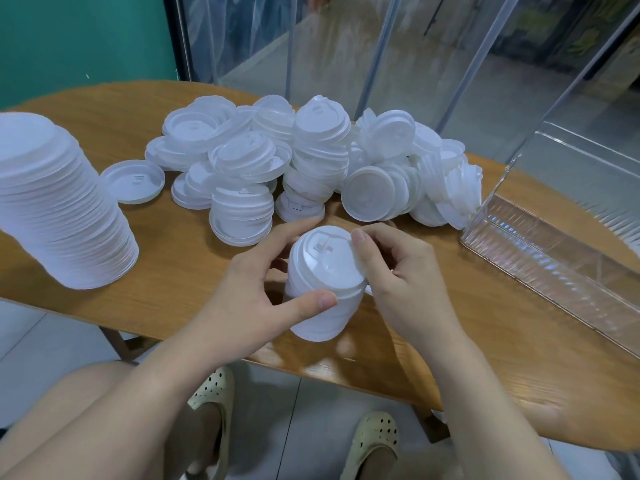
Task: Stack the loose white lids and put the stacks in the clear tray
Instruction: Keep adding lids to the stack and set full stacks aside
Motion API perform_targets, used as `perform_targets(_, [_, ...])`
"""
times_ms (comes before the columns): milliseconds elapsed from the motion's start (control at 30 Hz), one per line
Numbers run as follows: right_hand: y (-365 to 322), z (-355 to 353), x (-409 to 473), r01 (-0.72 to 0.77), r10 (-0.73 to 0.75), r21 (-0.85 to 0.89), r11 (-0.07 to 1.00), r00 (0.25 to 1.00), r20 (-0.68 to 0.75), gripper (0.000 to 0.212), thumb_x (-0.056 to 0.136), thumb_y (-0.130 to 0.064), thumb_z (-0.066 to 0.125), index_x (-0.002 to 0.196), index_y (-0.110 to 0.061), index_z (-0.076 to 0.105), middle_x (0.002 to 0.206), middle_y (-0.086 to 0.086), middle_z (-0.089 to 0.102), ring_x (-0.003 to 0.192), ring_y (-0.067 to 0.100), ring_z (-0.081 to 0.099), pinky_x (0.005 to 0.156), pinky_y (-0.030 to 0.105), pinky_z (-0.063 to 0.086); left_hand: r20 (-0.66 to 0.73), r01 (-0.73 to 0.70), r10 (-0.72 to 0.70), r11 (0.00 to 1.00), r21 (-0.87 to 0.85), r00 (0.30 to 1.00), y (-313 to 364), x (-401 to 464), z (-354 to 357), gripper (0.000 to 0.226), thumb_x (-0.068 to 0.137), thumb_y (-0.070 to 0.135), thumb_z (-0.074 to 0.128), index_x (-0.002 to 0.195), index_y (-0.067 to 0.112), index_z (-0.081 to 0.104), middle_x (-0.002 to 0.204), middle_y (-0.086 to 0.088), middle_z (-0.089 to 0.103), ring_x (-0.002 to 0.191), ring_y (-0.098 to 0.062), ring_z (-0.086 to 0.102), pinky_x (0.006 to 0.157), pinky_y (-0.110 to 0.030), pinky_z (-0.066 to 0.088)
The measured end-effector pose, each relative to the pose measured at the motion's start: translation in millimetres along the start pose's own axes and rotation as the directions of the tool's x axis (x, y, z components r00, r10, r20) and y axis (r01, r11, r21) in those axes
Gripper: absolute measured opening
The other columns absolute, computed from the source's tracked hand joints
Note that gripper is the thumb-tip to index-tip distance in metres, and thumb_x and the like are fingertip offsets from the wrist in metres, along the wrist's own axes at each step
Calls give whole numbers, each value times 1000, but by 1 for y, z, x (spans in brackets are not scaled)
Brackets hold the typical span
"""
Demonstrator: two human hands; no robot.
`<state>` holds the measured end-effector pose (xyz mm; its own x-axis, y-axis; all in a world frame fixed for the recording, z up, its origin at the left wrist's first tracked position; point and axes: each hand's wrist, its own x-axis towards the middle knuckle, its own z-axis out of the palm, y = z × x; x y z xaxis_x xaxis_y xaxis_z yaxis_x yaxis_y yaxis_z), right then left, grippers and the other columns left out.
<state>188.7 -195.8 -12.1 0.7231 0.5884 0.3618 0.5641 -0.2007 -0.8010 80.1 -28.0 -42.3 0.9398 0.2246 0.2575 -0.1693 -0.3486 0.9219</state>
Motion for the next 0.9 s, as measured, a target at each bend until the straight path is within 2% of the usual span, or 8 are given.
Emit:
perform_targets(200, [3,9,-1,-21,21,2,1000,993,-118,25,97,-26,59,76,-39,64,65,-20,60,64,6,56,59,14,37,39,12,-11,999,-29,999,0,2,-3,70,75,53,76,140,41,55,133,16,66,124,-13,61,94,-18,52])
perform_targets(333, [16,-6,4,-51,54,22,998,990,-129,31,99,-41,57,78,-23,71,60,-9,57,60,11,52,58,29,41,50,33,-31,999,-35,998,-1,1,-4,71,75,53,75,142,40,54,134,19,65,127,-11,60,95,-15,50])
perform_targets(367, [22,-15,7,-74,75,13,997,987,-145,30,98,-42,56,82,-22,73,62,-11,58,60,10,52,59,28,41,48,37,-35,999,-35,998,-1,1,-4,72,75,53,75,142,40,54,133,20,65,127,-9,60,94,-13,49])
perform_targets(467, [43,-43,10,-120,115,-162,980,993,-42,13,90,-38,62,98,-35,71,90,-22,67,84,0,60,72,15,43,39,44,-43,998,-38,998,0,-1,-4,72,74,54,75,142,40,54,132,24,65,126,-3,59,92,-9,47])
perform_targets(533, [56,-53,7,-117,170,-318,941,975,144,28,86,-43,74,113,-38,68,117,-22,63,115,-2,56,94,19,45,36,41,-40,999,-33,999,0,-1,-3,72,74,55,75,142,41,54,131,23,65,125,-2,59,92,-9,47])
perform_targets(633, [62,-55,1,-159,294,-426,891,916,274,56,80,-51,83,130,-38,64,142,-21,52,137,-1,42,116,31,35,29,31,-30,999,-19,999,0,-1,-3,71,74,56,75,140,42,54,131,24,65,126,-2,59,93,-9,47])
perform_targets(800, [65,-53,-6,-146,280,-438,887,924,260,58,79,-65,75,130,-39,66,144,-22,50,139,1,42,119,41,36,16,24,-24,1000,-14,1000,1,-1,-2,69,72,56,75,138,44,54,129,26,65,123,0,60,92,-8,46])
perform_targets(900, [63,-54,-9,-168,320,-451,876,904,284,78,67,-81,74,135,-42,62,149,-23,46,142,0,38,120,38,33,10,19,-19,1000,-7,1000,2,-2,-2,68,73,56,74,137,45,54,129,26,65,122,0,60,92,-8,46])
